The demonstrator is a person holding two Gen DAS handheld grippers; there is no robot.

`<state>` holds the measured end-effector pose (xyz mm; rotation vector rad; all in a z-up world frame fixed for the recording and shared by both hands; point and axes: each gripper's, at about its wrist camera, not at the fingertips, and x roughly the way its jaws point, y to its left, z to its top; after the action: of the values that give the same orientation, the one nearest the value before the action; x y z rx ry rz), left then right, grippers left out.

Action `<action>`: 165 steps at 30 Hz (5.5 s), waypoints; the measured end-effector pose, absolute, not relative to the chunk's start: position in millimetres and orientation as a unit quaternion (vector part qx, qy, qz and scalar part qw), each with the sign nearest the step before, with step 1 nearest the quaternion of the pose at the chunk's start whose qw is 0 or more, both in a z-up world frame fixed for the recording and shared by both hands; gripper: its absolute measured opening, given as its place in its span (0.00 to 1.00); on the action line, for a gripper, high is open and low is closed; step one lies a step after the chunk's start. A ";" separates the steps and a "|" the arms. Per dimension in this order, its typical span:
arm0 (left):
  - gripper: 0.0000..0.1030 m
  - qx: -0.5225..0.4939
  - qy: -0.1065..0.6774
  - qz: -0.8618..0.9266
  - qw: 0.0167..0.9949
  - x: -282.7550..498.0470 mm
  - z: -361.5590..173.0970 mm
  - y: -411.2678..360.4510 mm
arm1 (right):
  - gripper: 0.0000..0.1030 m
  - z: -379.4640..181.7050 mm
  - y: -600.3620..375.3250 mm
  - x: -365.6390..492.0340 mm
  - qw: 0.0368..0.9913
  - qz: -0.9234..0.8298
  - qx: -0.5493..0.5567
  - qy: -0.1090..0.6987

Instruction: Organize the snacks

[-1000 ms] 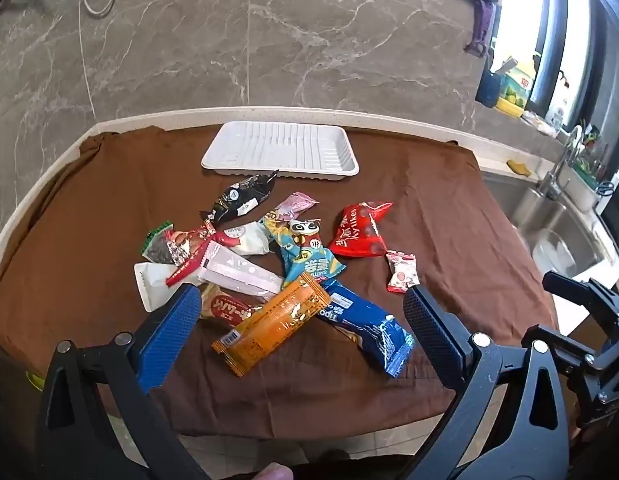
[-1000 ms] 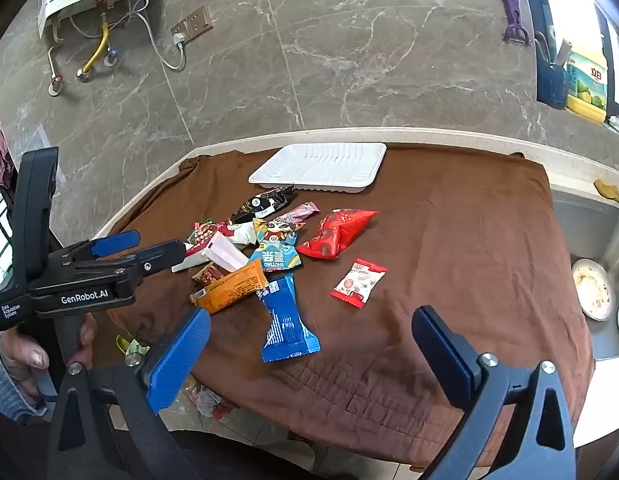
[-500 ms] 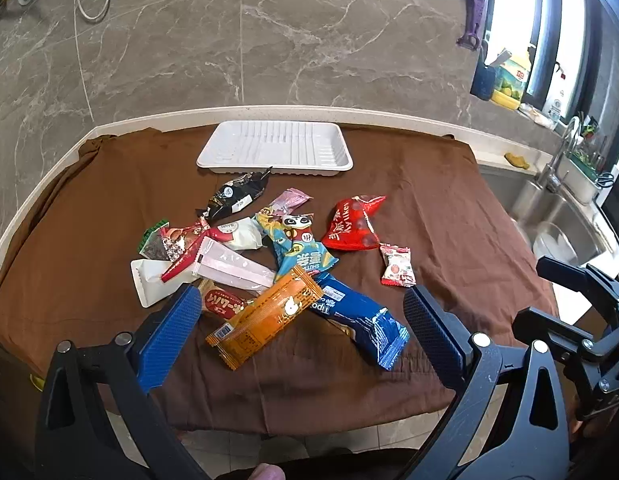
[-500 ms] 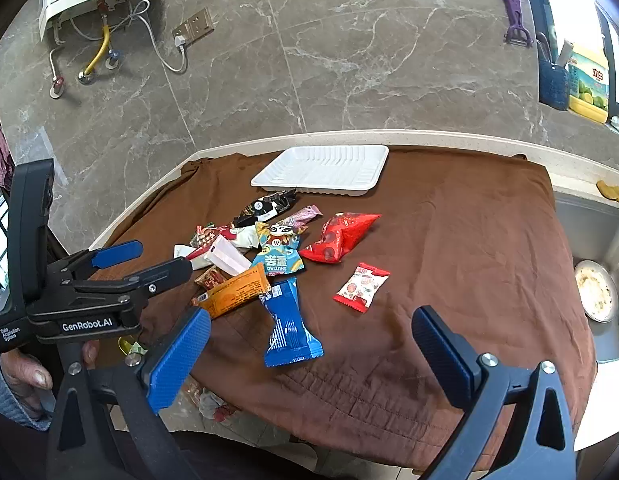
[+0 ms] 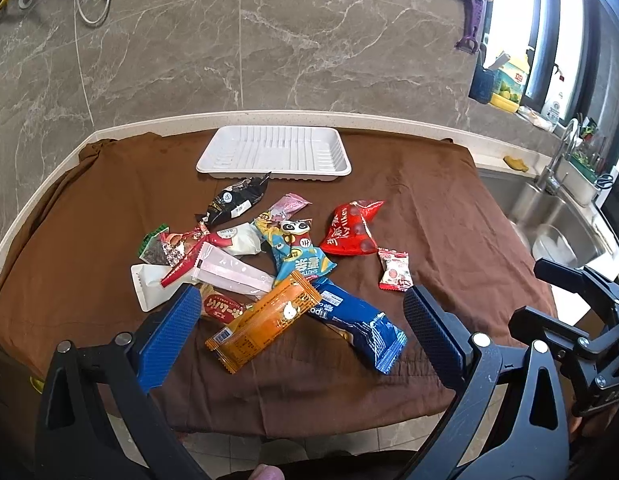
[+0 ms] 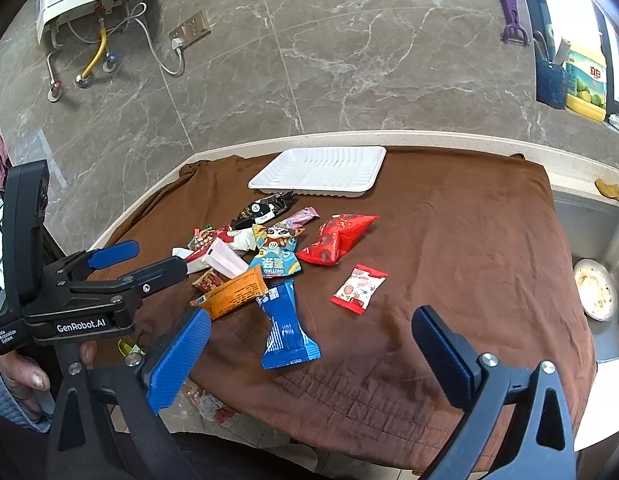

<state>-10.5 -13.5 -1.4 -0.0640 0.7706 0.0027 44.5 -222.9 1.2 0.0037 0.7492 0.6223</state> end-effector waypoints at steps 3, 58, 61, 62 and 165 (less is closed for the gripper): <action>0.99 -0.031 0.375 0.002 0.926 -10.5 -2.0 -14.0 | 1.00 1.3 -223.4 44.9 0.884 0.299 0.002 0.360; 0.99 -0.042 0.380 0.001 0.924 -3.9 -7.7 -19.6 | 1.00 -3.9 -220.9 48.5 0.881 0.301 0.001 0.365; 0.99 -0.047 0.383 0.000 0.922 -4.6 -8.7 -18.2 | 1.00 -4.2 -220.3 48.0 0.881 0.302 0.001 0.365; 0.99 -0.049 0.384 -0.001 0.922 -5.3 -9.2 -17.6 | 1.00 -4.2 -219.3 47.5 0.881 0.302 0.001 0.364; 0.13 -0.043 0.550 -0.219 0.805 310.2 -139.8 157.3 | 0.37 -100.6 -127.0 265.3 0.783 0.249 0.138 0.553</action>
<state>310.2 157.3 -139.8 -0.0923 1.1776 -0.4687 265.3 -127.0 -100.6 0.2971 1.1930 0.5380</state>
